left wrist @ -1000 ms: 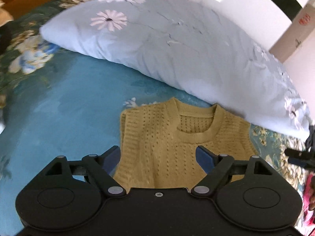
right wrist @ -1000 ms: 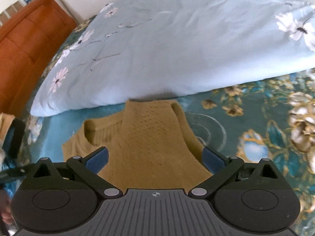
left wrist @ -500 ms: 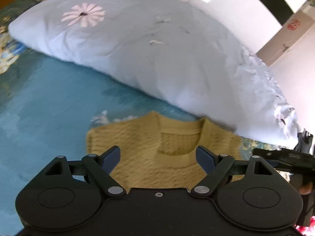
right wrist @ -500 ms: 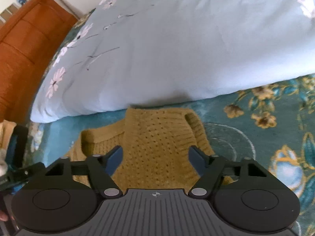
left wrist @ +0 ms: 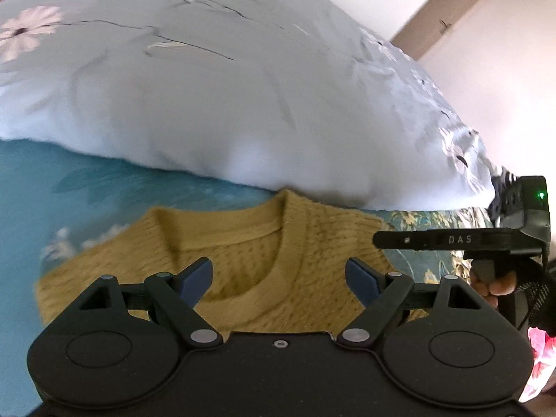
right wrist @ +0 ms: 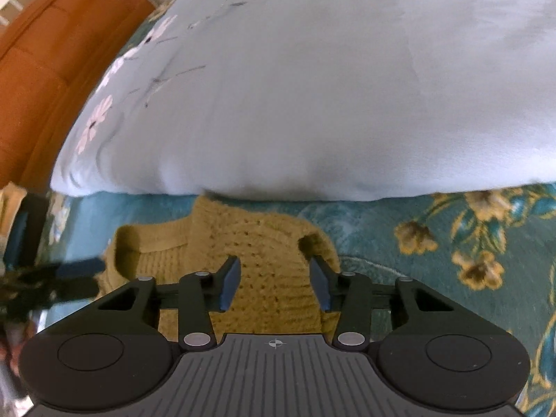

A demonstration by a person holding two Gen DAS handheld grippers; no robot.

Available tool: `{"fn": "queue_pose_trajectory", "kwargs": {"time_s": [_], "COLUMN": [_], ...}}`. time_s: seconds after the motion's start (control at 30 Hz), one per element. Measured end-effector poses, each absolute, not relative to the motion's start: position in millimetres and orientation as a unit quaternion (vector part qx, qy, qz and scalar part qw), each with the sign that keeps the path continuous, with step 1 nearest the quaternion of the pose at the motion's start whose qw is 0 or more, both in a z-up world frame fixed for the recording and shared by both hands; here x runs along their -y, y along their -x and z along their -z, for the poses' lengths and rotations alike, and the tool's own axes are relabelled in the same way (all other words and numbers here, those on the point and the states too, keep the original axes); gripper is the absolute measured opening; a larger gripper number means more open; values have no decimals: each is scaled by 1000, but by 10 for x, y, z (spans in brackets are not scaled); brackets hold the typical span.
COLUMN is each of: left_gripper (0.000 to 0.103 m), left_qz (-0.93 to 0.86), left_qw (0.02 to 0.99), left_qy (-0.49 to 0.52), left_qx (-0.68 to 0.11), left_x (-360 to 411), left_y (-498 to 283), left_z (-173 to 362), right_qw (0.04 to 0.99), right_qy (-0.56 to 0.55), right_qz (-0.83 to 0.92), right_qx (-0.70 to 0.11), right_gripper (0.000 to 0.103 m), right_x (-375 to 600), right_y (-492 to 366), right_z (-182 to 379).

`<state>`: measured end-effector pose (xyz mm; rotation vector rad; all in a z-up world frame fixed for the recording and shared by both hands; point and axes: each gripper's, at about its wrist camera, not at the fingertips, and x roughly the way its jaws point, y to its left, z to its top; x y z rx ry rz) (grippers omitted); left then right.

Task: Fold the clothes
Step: 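Close both grippers on the sweater's shoulders beside the collar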

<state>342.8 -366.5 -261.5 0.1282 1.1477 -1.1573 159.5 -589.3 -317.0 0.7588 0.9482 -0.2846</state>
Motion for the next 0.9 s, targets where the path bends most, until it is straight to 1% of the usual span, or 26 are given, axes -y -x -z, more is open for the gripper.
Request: {"fn": "queue_pose_trajectory", "kwargs": {"time_s": [0.1, 0.2, 0.27, 0.33, 0.43, 0.5, 0.53, 0.57, 0.6, 0.63, 0.67, 0.7, 0.73, 0.9], "left_gripper": [82, 82, 81, 81, 78, 76, 69, 63, 57, 41, 29, 25, 20, 19], "left_qz": [529, 538, 545, 551, 562, 575, 581, 586, 589, 591, 593, 596, 599, 602], "left_qw": [666, 647, 635, 623, 604, 587, 581, 575, 570, 564, 559, 555, 551, 555], "left_qy": [-62, -61, -60, -59, -59, -54, -53, -53, -51, -49, -43, -35, -25, 37], "left_qx": [-523, -538, -544, -552, -563, -567, -568, -568, -571, -574, -577, -580, -581, -573], "left_x": [3927, 4156, 4293, 4417, 4540, 4601, 4625, 4648, 4667, 4683, 4683, 4674, 4666, 4670], "left_y": [-3462, -3497, -3518, -3539, -3563, -3579, -3586, -3596, -3611, -3630, -3653, -3679, -3700, -3791], "left_z": [2731, 2863, 2954, 3034, 3118, 3157, 3170, 3188, 3209, 3232, 3246, 3254, 3261, 3209], "right_qw": [813, 810, 810, 810, 812, 812, 810, 805, 802, 798, 797, 795, 791, 784], "right_qy": [-338, -361, -372, -374, -371, -369, -370, -378, -387, -397, -408, -422, -444, -521], "right_qz": [133, 111, 91, 69, 36, 26, 26, 26, 29, 33, 34, 35, 35, 61], "right_qx": [-454, -449, -444, -446, -448, -452, -455, -456, -454, -452, -445, -434, -419, -331], "right_gripper": [41, 41, 39, 39, 38, 35, 32, 23, 16, 9, 7, 6, 5, 4], "right_x": [5950, 6037, 6069, 6069, 6058, 6064, 6074, 6089, 6103, 6117, 6131, 6145, 6167, 6345], "right_y": [-1620, -1607, -1612, -1638, -1664, -1668, -1667, -1659, -1646, -1631, -1599, -1575, -1530, -1313], "right_z": [3210, 3261, 3279, 3287, 3290, 3327, 3354, 3391, 3426, 3461, 3478, 3491, 3505, 3457]}}
